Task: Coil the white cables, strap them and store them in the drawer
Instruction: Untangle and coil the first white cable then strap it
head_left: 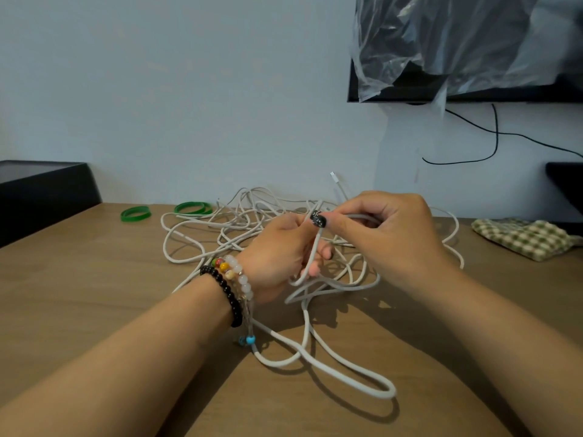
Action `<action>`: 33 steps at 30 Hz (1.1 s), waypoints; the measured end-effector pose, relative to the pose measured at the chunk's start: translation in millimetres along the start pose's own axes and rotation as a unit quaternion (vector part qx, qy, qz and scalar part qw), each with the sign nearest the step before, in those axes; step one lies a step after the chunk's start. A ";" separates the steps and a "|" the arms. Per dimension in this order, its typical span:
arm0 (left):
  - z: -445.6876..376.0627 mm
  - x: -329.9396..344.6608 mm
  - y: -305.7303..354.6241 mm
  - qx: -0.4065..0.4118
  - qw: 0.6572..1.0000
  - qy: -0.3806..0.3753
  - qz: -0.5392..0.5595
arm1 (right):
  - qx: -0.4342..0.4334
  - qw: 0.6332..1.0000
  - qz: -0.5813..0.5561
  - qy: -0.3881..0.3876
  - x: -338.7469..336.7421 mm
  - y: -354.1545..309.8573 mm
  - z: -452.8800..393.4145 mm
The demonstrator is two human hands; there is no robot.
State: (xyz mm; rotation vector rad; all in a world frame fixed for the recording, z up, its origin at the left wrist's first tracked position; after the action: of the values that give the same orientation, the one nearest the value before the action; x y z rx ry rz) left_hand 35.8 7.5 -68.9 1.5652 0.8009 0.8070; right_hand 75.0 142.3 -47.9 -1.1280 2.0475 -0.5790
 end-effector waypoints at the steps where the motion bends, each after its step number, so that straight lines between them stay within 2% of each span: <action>1: 1.0 0.2 0.6 0.004 1.000 -0.003 0.012 | 0.001 1.000 -0.001 0.010 -0.3 1.2 -0.2; 3: 2.9 0.1 2.4 -0.001 0.999 -0.010 0.045 | -0.004 0.999 0.001 0.043 -2.6 4.0 -0.8; 6: 2.3 -1.8 3.1 -0.021 0.995 -0.027 0.096 | -0.055 0.994 0.057 0.072 -4.3 5.0 -0.2; 9: 1.4 0.1 1.7 -0.035 0.993 -0.062 0.099 | -0.116 0.986 0.103 0.066 -0.9 3.2 3.1; 14: -3.8 1.9 -2.6 -0.026 0.991 -0.081 0.105 | -0.147 0.977 0.138 0.064 1.0 10.0 2.2; 19: -6.0 -9.4 -3.0 -0.003 1.000 -0.018 0.020 | -0.211 0.960 0.179 0.035 -4.7 10.5 -0.9; 23: -8.6 -23.5 4.3 0.016 0.996 0.071 0.042 | -0.189 0.968 0.167 0.008 -17.4 17.8 -9.5; 27: -8.8 -24.9 7.3 0.072 0.989 0.096 -0.081 | -0.179 0.969 0.169 0.032 -18.6 22.7 -9.7; 33: -3.2 -10.8 2.4 0.163 0.950 -0.010 -0.267 | -0.207 0.961 0.172 0.069 -16.0 17.9 -7.4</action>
State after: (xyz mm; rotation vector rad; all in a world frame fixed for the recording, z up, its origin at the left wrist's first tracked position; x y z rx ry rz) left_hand 27.6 -0.3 -66.9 1.5243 1.3199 0.2705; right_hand 65.5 165.6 -49.1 -0.9372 2.4912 -0.0541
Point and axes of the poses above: each hand's wrist, its own z-axis away from the middle knuckle, its own x-axis out of the palm, y = z × x, the point moved 2 cm from there along -z, towards the middle knuckle, and after that the axes turned 2 degrees about x, right-handed, at the moved point
